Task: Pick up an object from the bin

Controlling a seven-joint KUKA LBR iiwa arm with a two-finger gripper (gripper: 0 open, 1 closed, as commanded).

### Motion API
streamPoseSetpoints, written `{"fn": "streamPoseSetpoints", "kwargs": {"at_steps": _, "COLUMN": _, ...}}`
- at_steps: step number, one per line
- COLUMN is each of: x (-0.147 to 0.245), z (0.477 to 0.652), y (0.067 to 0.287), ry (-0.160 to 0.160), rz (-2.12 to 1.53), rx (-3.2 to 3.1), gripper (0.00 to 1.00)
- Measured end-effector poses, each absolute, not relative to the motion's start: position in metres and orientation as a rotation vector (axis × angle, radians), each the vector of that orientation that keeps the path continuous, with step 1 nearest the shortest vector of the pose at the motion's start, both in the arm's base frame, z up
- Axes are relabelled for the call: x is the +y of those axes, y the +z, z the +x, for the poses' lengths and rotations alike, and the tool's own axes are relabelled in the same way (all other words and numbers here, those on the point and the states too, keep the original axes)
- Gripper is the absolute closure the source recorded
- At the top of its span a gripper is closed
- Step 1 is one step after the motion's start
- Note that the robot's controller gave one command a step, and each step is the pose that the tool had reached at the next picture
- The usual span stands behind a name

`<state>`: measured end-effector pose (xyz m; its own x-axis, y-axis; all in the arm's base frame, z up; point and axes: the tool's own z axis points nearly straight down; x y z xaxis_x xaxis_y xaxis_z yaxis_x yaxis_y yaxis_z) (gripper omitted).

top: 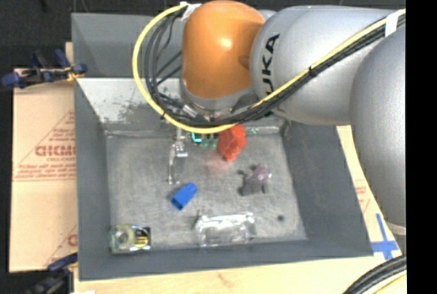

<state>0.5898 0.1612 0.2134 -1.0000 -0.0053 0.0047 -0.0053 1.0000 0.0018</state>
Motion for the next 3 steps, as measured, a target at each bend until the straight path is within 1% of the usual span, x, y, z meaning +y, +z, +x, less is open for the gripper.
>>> {"fn": "streamPoseSetpoints", "kwargs": {"at_steps": 1, "x": 0.083, "z": 0.555, "y": 0.164, "ry": 0.006, "rz": 0.133, "rx": -3.135, "gripper": 0.0}}
{"fn": "streamPoseSetpoints", "kwargs": {"at_steps": 2, "x": 0.08, "z": 0.54, "y": 0.08, "ry": -0.005, "rz": -0.01, "rx": -3.146, "gripper": 0.0}}
{"fn": "streamPoseSetpoints", "kwargs": {"at_steps": 3, "x": 0.094, "z": 0.586, "y": 0.148, "ry": 0.001, "rz": 0.371, "rx": -3.129, "gripper": 0.0}}
